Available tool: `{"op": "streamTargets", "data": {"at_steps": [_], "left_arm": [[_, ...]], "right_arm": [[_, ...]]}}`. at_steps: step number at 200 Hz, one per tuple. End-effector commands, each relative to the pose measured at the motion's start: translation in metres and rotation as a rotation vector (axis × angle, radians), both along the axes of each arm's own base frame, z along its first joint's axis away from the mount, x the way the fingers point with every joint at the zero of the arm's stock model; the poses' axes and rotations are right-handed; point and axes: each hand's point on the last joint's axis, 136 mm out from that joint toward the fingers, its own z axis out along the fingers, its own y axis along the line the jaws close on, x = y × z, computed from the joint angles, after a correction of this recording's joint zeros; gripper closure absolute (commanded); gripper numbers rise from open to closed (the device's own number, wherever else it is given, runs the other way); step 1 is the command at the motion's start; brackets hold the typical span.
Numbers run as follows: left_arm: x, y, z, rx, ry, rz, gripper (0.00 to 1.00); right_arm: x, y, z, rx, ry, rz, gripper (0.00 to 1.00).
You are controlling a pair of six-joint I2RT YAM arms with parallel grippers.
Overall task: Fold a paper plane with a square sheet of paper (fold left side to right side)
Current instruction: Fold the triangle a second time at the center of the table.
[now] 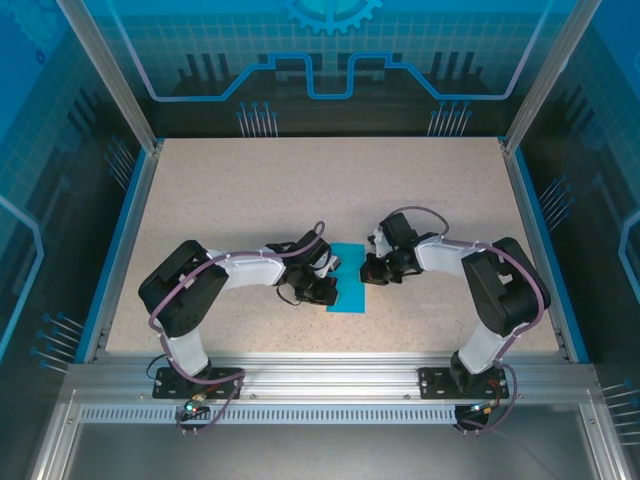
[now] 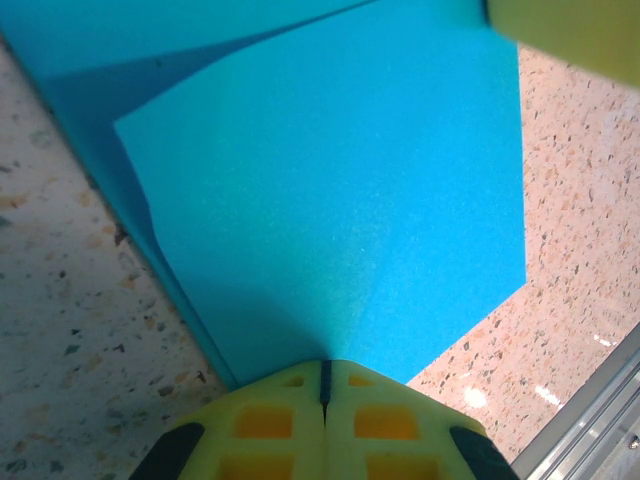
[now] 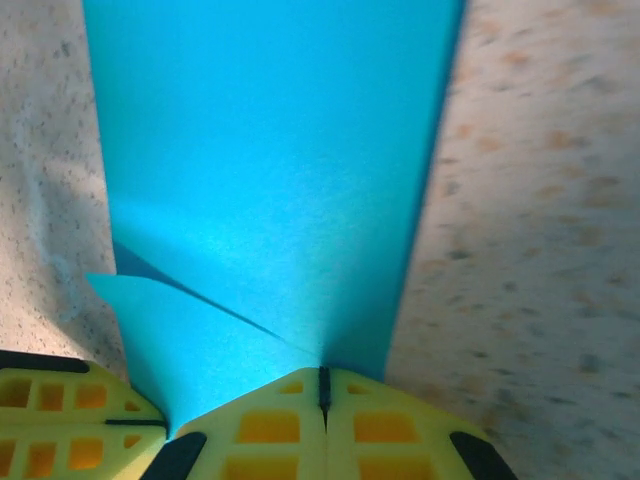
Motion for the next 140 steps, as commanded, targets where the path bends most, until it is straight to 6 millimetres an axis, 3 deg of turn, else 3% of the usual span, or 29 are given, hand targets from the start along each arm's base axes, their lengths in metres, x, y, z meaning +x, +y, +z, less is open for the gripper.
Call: {"op": "streamTargets", "data": {"at_steps": [1, 50, 84, 119, 140], "left_arm": [[-0.023, 0.027, -0.032, 0.130, 0.091, -0.012, 1.00], [-0.020, 0.023, -0.027, 0.113, 0.072, -0.013, 1.00], [-0.018, 0.021, -0.024, 0.101, 0.061, -0.015, 1.00], [-0.018, 0.019, -0.024, 0.098, 0.063, -0.021, 1.00], [-0.018, 0.017, -0.022, 0.096, 0.060, -0.025, 1.00]], "right_arm": [[0.005, -0.015, -0.002, -0.029, 0.007, -0.004, 1.00], [0.013, -0.008, 0.027, 0.020, -0.053, -0.005, 1.00], [0.003, 0.014, 0.043, 0.067, -0.079, 0.030, 1.00], [-0.007, 0.042, 0.035, 0.113, -0.039, 0.068, 1.00], [-0.010, 0.047, 0.023, 0.096, -0.002, 0.079, 1.00]]}}
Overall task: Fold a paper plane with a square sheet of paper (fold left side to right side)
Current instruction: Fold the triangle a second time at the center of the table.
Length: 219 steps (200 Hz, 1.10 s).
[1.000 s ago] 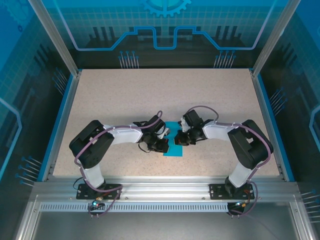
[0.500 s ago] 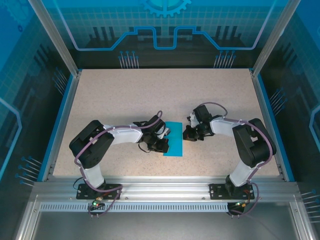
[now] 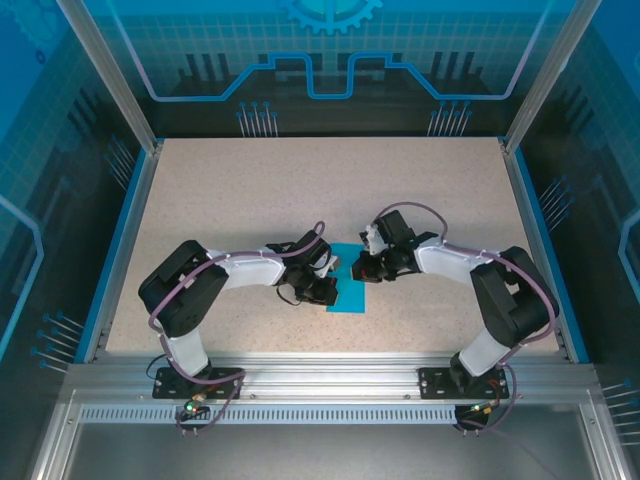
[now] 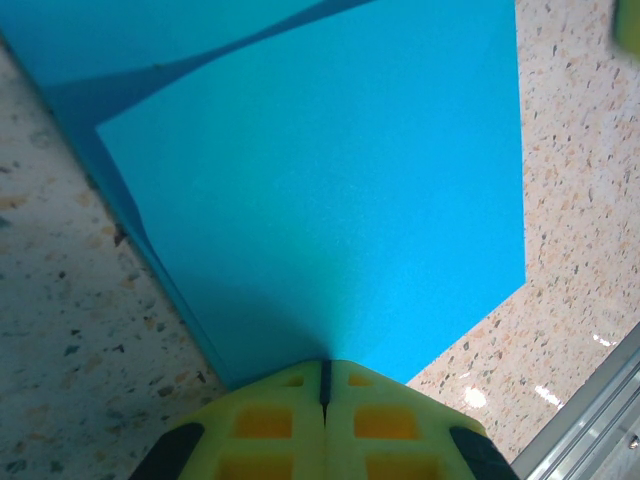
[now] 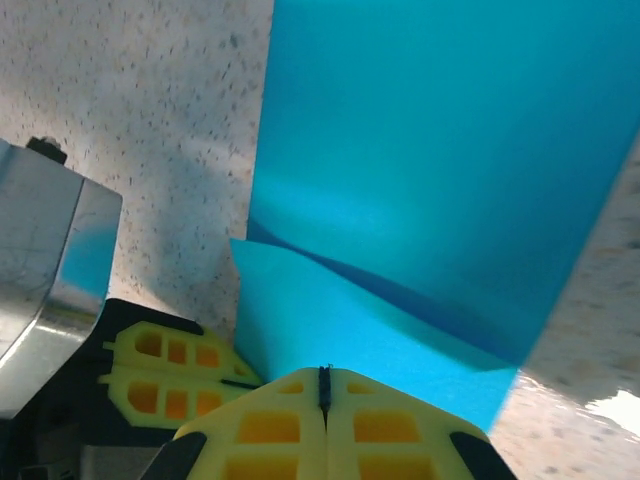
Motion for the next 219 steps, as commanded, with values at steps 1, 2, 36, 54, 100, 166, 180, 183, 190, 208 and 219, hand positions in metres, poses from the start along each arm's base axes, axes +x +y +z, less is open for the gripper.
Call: {"op": "streamTargets", "data": {"at_steps": [1, 2, 36, 54, 100, 166, 180, 183, 190, 208, 219], "left_arm": [[-0.018, 0.018, -0.022, 0.096, 0.061, -0.023, 1.00], [-0.018, 0.018, -0.022, 0.096, 0.060, -0.023, 1.00], [-0.013, 0.010, -0.012, 0.064, 0.048, -0.018, 1.00], [-0.010, 0.002, -0.002, 0.025, 0.041, -0.017, 1.00], [-0.002, -0.016, 0.017, -0.052, 0.040, -0.026, 1.00], [0.005, -0.026, 0.006, -0.053, 0.061, -0.032, 1.00], [0.006, -0.025, 0.004, -0.041, 0.060, -0.034, 1.00], [0.006, -0.024, 0.004, -0.037, 0.063, -0.033, 1.00], [0.005, -0.022, 0.002, -0.027, 0.064, -0.031, 1.00], [0.000, -0.017, -0.001, -0.012, 0.075, -0.028, 1.00], [-0.004, -0.013, -0.003, -0.004, 0.085, -0.025, 1.00]], "right_arm": [[-0.001, 0.012, -0.008, 0.017, 0.049, 0.008, 1.00], [-0.001, 0.012, -0.009, 0.015, 0.050, 0.008, 1.00], [-0.013, 0.003, -0.034, -0.045, 0.137, 0.003, 1.00], [-0.019, -0.003, -0.044, -0.082, 0.173, -0.001, 1.00], [-0.015, -0.010, -0.045, -0.115, 0.187, -0.018, 1.00], [-0.017, -0.011, -0.046, -0.120, 0.197, -0.012, 1.00], [-0.018, -0.012, -0.047, -0.124, 0.198, -0.012, 1.00], [-0.018, -0.012, -0.047, -0.126, 0.199, -0.012, 1.00], [-0.018, -0.013, -0.047, -0.130, 0.200, -0.014, 1.00], [-0.018, -0.015, -0.048, -0.137, 0.205, -0.016, 1.00], [-0.018, -0.017, -0.049, -0.140, 0.210, -0.020, 1.00]]}}
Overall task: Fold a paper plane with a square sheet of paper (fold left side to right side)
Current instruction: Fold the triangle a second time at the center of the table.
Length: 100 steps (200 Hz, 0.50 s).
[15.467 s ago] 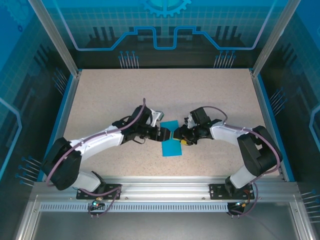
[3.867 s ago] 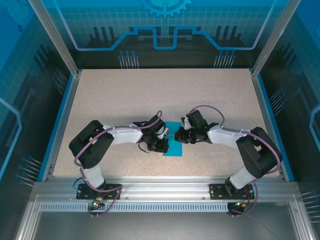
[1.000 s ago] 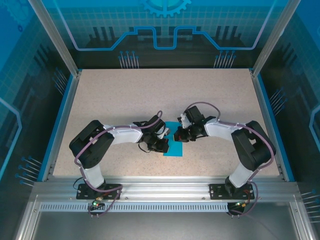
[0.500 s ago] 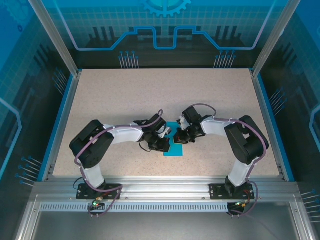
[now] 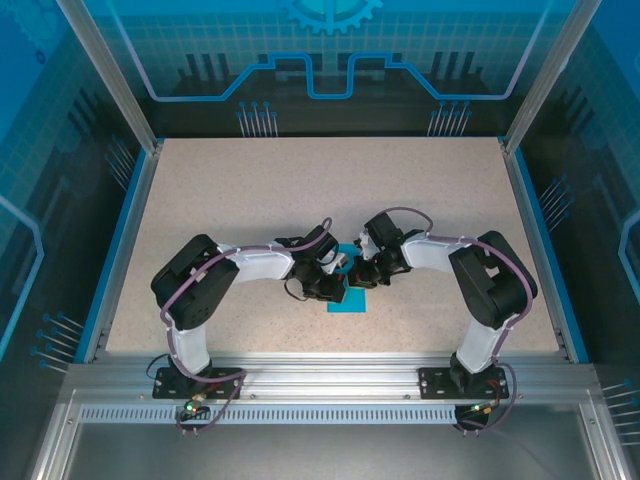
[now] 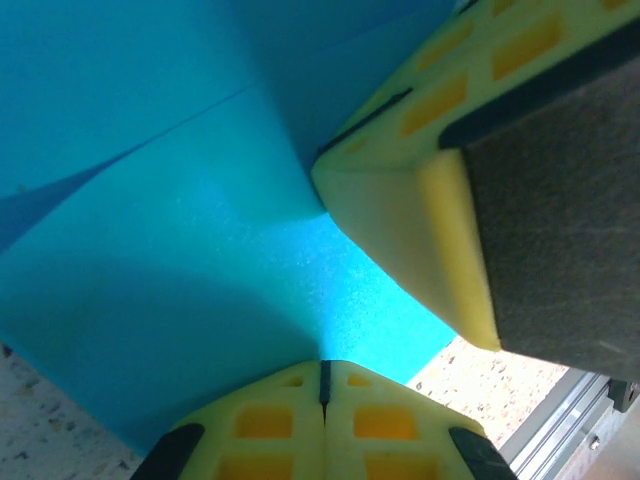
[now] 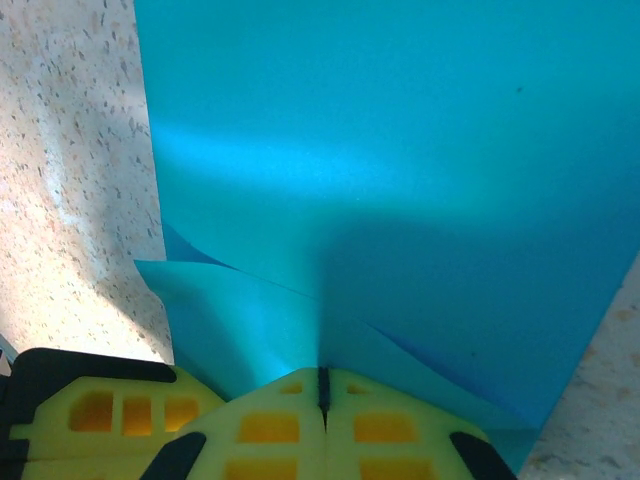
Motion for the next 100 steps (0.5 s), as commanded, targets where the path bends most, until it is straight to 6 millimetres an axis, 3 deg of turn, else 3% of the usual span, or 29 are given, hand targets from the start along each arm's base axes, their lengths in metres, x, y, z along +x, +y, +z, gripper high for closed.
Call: {"op": "streamTargets", "data": {"at_steps": [1, 100], "left_arm": [[-0.012, 0.008, -0.007, 0.035, 0.042, -0.005, 1.00], [-0.039, 0.036, -0.019, 0.086, 0.093, 0.042, 1.00]], "right_arm": [[-0.012, -0.019, -0.018, -0.092, 0.080, -0.018, 1.00], [-0.015, -0.035, -0.031, -0.144, 0.130, -0.023, 1.00]]}}
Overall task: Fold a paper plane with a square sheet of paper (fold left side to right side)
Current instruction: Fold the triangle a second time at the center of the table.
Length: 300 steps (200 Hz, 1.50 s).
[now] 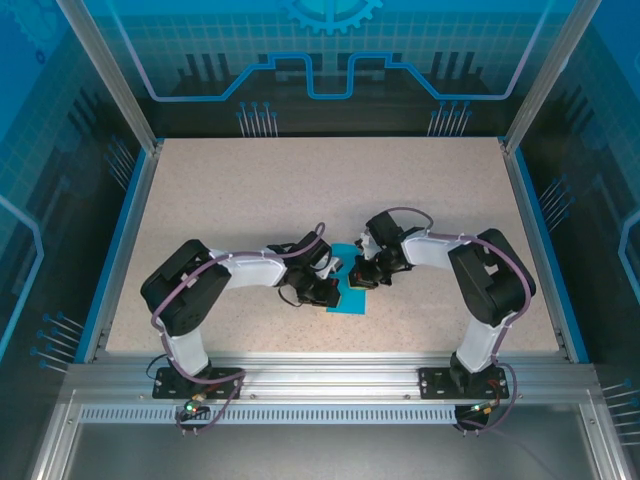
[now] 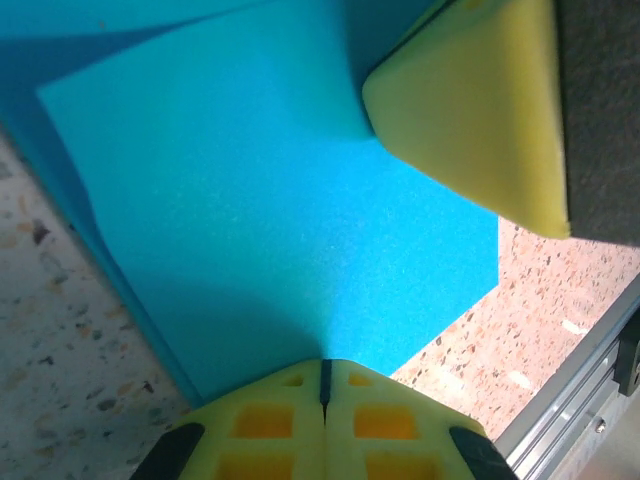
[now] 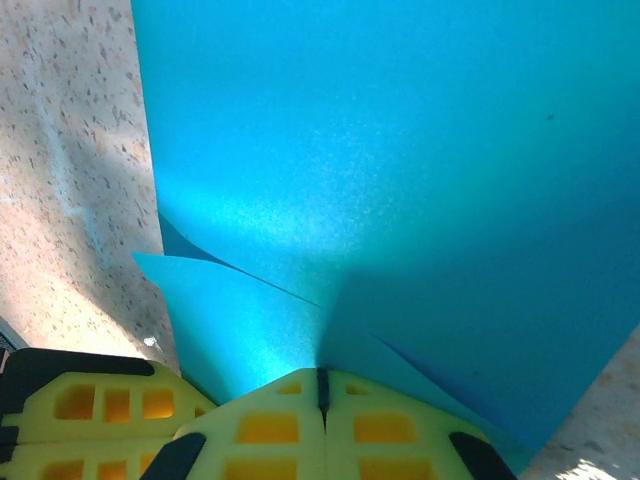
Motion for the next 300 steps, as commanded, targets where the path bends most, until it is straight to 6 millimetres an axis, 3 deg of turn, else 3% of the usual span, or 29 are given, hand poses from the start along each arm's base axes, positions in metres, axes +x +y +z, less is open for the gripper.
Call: {"op": "streamTargets", "data": {"at_steps": [1, 164, 185, 213, 237, 265, 300], "left_arm": [[-0.025, 0.024, -0.017, 0.098, 0.094, 0.024, 1.00], [-0.039, 0.066, -0.026, 0.182, 0.131, 0.119, 0.99], [-0.037, 0.066, -0.021, 0.166, 0.117, 0.118, 0.99], [-0.024, 0.058, 0.001, 0.091, 0.061, 0.126, 0.94], [-0.005, 0.052, 0.024, 0.023, 0.003, 0.161, 0.80], [0.019, 0.044, 0.044, -0.049, -0.064, 0.190, 0.64], [0.045, 0.025, 0.050, -0.088, -0.104, 0.180, 0.51]], "right_arm": [[-0.013, -0.030, -0.030, -0.145, 0.082, -0.021, 1.00], [-0.011, -0.032, -0.030, -0.153, 0.078, -0.012, 1.00], [-0.004, -0.026, -0.022, -0.112, 0.040, -0.016, 1.00], [0.014, -0.012, 0.005, -0.017, -0.068, -0.029, 1.00], [0.029, -0.009, 0.036, 0.031, -0.187, -0.043, 0.86], [0.038, -0.023, 0.066, 0.007, -0.312, -0.069, 0.67], [0.023, -0.046, 0.067, -0.009, -0.319, -0.095, 0.50]]}}
